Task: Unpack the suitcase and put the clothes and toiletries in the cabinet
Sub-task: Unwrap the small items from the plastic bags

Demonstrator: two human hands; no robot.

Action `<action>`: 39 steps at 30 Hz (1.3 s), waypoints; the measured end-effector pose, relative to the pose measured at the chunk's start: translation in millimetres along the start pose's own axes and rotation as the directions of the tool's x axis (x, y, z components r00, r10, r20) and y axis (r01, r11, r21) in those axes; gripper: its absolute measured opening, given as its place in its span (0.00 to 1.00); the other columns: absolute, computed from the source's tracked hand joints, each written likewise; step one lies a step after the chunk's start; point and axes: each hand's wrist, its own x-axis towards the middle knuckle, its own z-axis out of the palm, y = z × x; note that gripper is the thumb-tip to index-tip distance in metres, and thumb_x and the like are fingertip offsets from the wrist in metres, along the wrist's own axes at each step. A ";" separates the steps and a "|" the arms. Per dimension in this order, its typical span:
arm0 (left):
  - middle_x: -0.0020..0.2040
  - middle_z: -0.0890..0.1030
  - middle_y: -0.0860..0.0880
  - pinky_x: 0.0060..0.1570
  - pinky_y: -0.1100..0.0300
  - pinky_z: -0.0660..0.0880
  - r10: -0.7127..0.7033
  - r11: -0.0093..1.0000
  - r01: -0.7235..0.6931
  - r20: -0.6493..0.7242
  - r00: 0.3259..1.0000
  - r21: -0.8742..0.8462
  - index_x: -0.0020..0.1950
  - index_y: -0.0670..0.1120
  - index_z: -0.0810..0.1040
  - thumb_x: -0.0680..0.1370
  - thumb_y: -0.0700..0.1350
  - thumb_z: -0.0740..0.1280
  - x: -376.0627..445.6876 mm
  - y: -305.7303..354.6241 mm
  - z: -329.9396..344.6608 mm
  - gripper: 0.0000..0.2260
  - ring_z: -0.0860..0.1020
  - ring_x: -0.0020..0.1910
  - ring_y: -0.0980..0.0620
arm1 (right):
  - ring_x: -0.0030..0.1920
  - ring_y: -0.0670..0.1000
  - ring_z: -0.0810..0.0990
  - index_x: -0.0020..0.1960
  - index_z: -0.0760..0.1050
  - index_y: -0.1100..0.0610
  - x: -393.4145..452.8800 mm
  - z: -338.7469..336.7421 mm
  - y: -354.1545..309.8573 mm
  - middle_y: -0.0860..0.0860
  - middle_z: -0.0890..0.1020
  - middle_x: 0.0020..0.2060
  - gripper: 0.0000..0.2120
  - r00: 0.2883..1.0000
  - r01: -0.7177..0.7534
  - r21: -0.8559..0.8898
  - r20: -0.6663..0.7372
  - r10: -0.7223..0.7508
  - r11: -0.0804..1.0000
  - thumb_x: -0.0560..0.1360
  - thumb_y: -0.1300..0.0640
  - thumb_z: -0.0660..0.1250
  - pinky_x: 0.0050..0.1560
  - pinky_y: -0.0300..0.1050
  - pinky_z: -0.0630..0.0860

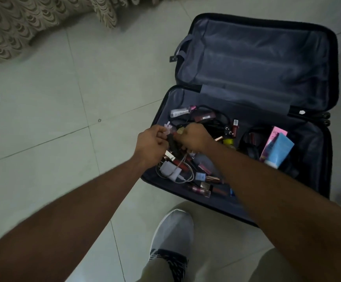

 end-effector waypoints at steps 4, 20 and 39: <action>0.65 0.79 0.48 0.63 0.55 0.77 0.302 0.928 -0.317 0.106 0.947 0.193 0.73 0.49 0.75 0.71 0.35 0.74 1.2 3.7 3.3 0.31 0.78 0.61 0.49 | 0.29 0.53 0.85 0.38 0.83 0.63 -16.1 -34.7 -1.0 0.56 0.85 0.31 0.12 0.993 0.029 0.069 0.109 -0.036 0.997 0.73 0.55 0.78 0.32 0.48 0.83; 0.35 0.73 0.43 0.29 0.53 0.72 -0.190 0.897 0.247 0.184 0.964 -0.367 0.49 0.43 0.74 0.76 0.32 0.60 -16.3 14.7 7.9 0.08 0.70 0.27 0.48 | 0.28 0.43 0.82 0.41 0.84 0.59 -42.5 -37.0 28.7 0.47 0.84 0.30 0.09 0.989 0.058 0.132 0.128 -0.075 0.989 0.73 0.71 0.72 0.34 0.40 0.80; 0.30 0.70 0.44 0.27 0.60 0.64 -0.248 0.854 0.277 0.125 0.961 -0.441 0.41 0.40 0.79 0.84 0.45 0.62 -42.3 11.2 5.5 0.15 0.66 0.23 0.54 | 0.42 0.41 0.82 0.46 0.89 0.56 -42.9 -17.8 16.2 0.44 0.87 0.39 0.08 0.949 0.304 -0.175 0.135 -0.284 0.936 0.70 0.66 0.76 0.49 0.36 0.77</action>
